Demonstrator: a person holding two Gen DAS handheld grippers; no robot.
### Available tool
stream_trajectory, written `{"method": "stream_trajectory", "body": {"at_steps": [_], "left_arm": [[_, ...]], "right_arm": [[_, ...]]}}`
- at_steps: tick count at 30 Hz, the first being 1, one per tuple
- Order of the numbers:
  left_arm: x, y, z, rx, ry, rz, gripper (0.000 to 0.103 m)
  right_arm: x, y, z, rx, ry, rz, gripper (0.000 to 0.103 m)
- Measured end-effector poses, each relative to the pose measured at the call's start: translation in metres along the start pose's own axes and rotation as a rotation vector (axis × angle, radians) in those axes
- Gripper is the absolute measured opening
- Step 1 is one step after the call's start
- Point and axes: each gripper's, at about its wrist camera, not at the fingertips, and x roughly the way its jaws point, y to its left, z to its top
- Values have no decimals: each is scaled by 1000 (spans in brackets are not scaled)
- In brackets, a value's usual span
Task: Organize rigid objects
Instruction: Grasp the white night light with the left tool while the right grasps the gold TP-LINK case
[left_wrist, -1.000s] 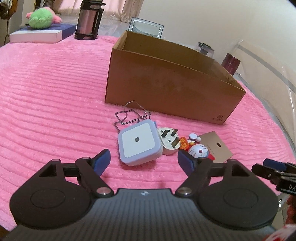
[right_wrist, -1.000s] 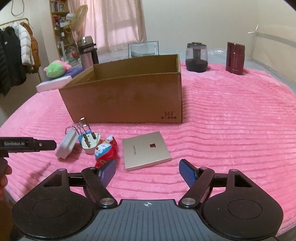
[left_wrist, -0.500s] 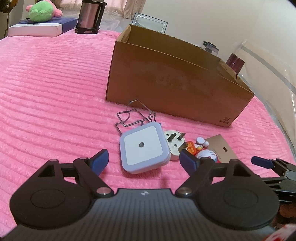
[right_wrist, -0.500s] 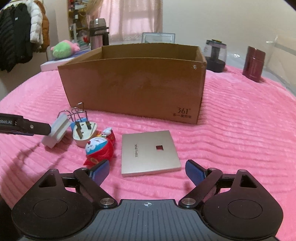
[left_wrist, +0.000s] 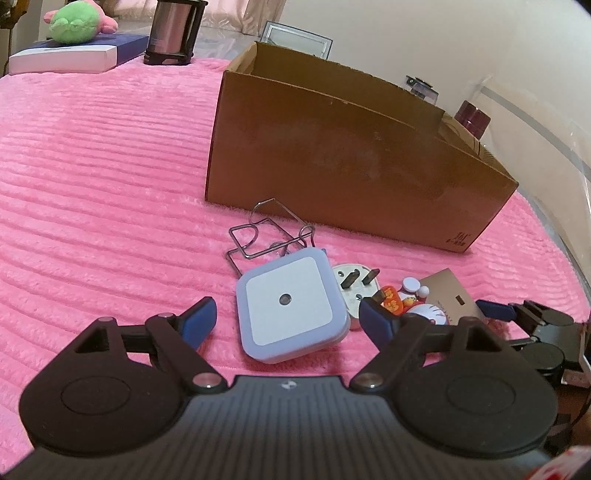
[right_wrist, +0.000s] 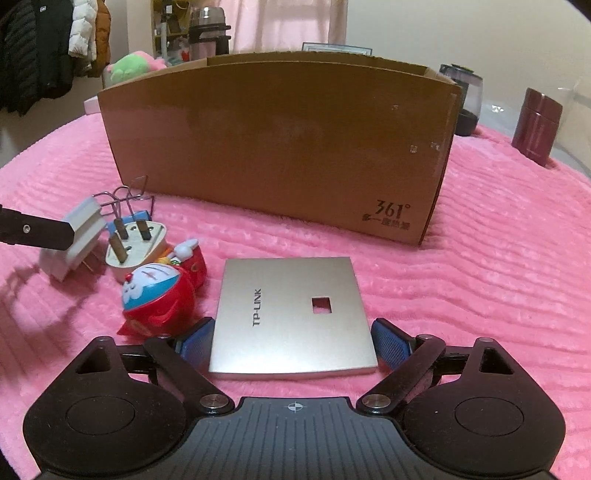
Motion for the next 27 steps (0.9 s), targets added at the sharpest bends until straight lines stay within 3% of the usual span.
{"method": "stream_trajectory", "body": {"at_steps": [10, 17, 22, 25, 27], "left_arm": [[11, 1, -2, -28, 4, -15, 81], [14, 13, -1, -142, 2, -50, 81], [17, 13, -2, -152, 14, -43, 73], [18, 13, -2, -158, 21, -49, 62], [18, 11, -3, -155, 22, -53, 63]], "right_arm": [[7, -3, 7, 17, 8, 13, 85], [0, 0, 3, 46, 0, -1, 85], [-5, 2, 1, 59, -2, -7, 85], [-7, 2, 1, 65, -4, -11, 85], [-8, 2, 1, 68, -5, -13, 85]]}}
